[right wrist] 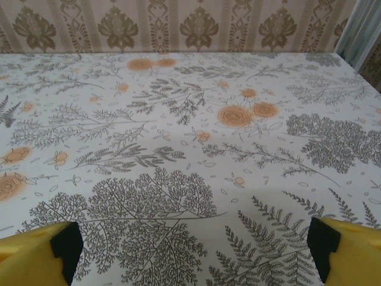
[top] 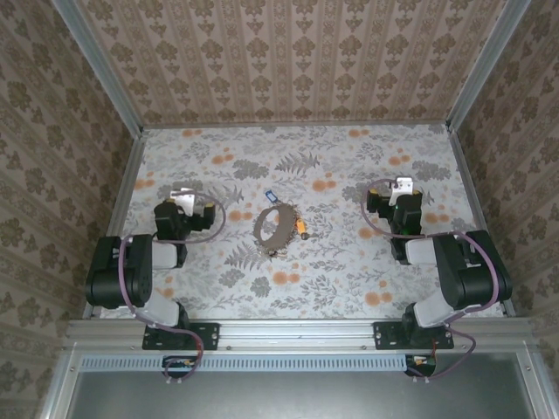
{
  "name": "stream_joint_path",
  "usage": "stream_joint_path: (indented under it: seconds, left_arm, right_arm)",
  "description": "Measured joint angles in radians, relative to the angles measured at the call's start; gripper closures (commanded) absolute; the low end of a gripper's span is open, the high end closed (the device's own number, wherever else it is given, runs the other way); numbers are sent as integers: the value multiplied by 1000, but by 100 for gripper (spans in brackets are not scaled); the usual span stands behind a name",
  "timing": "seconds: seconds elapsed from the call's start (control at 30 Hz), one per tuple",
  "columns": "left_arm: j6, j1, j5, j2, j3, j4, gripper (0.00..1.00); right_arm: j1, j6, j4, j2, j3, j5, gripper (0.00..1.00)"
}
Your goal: Put the keys on the keyring
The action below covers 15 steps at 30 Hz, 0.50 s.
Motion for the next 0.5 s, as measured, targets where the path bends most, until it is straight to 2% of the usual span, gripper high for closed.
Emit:
stream_joint_path:
  seconds: [0.5]
  left_arm:
    - [-31, 2, -53, 0, 24, -17, 0]
  right_arm:
    - [-6, 10, -25, 0, 2, -11, 0]
